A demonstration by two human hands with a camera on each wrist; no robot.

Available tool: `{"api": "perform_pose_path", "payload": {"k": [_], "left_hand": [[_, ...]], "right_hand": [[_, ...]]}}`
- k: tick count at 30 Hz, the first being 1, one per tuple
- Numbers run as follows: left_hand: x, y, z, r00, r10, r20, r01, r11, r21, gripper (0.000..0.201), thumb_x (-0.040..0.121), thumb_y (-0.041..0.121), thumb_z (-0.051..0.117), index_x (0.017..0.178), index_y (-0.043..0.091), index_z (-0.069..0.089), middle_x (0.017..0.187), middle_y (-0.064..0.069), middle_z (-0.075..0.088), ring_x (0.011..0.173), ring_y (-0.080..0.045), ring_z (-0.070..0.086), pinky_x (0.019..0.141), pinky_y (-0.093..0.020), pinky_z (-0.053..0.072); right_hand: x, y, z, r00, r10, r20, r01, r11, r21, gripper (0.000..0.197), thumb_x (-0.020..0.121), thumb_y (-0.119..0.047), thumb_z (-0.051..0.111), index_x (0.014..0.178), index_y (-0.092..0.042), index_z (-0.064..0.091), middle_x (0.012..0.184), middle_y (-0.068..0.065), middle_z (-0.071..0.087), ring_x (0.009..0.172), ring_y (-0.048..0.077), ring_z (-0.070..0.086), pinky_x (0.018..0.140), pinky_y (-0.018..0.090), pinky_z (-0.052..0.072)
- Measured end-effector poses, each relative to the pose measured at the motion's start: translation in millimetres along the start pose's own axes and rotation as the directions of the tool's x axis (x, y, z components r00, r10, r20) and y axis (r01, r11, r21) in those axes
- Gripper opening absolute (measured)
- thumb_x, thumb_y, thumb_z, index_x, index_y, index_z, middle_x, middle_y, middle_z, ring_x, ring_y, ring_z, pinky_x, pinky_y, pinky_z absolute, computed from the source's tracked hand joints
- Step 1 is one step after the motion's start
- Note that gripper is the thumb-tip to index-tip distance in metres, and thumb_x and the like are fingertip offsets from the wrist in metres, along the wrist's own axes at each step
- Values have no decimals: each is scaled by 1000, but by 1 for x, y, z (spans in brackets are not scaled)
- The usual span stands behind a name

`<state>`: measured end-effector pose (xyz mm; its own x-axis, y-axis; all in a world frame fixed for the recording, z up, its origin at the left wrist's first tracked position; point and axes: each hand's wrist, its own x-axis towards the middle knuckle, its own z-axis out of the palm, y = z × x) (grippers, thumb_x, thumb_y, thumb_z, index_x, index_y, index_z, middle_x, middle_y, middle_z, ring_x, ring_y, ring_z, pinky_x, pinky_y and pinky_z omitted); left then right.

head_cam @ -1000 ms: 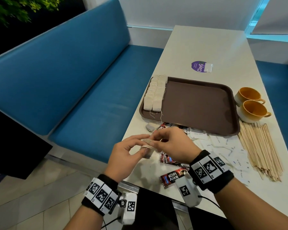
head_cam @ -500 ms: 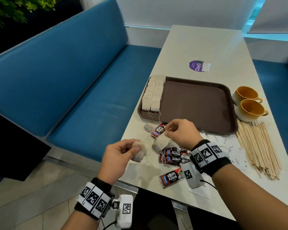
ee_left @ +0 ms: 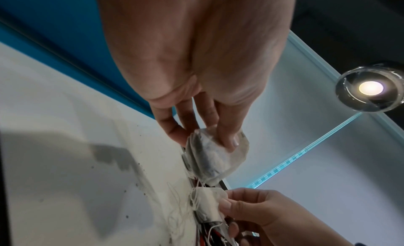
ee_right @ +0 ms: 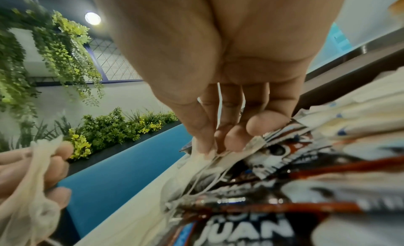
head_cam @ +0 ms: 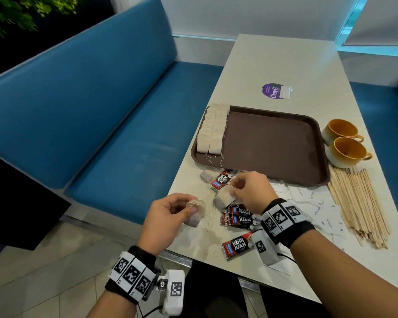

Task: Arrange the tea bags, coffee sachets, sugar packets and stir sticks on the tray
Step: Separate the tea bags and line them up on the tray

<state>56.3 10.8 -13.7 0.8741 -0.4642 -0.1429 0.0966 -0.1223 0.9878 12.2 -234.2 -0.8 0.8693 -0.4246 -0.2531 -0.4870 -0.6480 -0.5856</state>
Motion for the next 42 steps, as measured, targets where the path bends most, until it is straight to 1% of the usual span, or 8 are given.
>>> {"api": "perform_pose_path", "payload": {"k": [6,14,20,26,31,35,38,42], "left_hand": [[0,2,4,999,-7,46,4,998,61,11,86,11,80,93,19,80,92,-13,77,84,-39,73,77,-69,55],[7,14,24,967,236,91,-252,928,274,15,80,10,84,82,25,79,114,15,70,111,-8,65,92,-20,48],[8,14,38,937,340,86,-350,889,297,16,78,9,85,84,23,80,111,14,68,110,-12,65,97,-24,49],[5,10,37,918,396,13,-377,861,341,20,78,10,84,82,28,78,120,12,59,105,-14,67,91,-24,51],[5,10,37,918,396,-14,-366,861,353,19,79,11,84,84,29,79,118,12,55,97,-15,65,86,-21,52],[5,7,37,919,392,-48,-365,888,281,19,78,8,86,87,23,81,107,6,64,79,-15,63,76,-18,52],[4,5,33,962,265,-69,-246,947,207,19,79,6,84,84,24,81,85,7,74,74,-10,65,73,-23,54],[7,4,27,977,151,-153,-122,975,186,12,81,14,84,82,24,79,82,7,77,84,-14,72,86,-34,57]], "right_hand": [[-10,-3,-6,999,-52,5,51,991,121,7,95,-25,72,88,-25,73,88,-12,70,85,4,62,66,15,42],[-24,-18,-11,997,-51,55,21,893,449,11,89,-17,78,86,-8,74,69,1,73,61,10,67,62,26,55],[-33,-25,-7,987,-49,155,-67,747,661,14,86,-5,78,91,6,72,70,11,66,58,16,59,59,29,51],[-37,-27,-11,975,-22,223,-166,597,785,3,90,4,70,90,3,68,77,24,67,63,28,64,58,32,57],[-41,-30,-13,972,-5,233,-196,527,827,8,93,5,66,86,0,64,65,14,67,52,22,65,64,38,59],[-39,-26,-14,990,46,133,-136,556,820,10,93,2,67,85,-4,66,75,16,70,65,30,72,61,36,58],[-33,-17,-17,998,69,0,-47,682,730,5,92,-5,71,87,-5,70,74,7,71,64,18,68,60,29,55],[-33,-11,-25,994,18,-107,50,797,602,7,89,-14,76,82,-12,74,83,8,76,70,10,62,69,26,50]]}}
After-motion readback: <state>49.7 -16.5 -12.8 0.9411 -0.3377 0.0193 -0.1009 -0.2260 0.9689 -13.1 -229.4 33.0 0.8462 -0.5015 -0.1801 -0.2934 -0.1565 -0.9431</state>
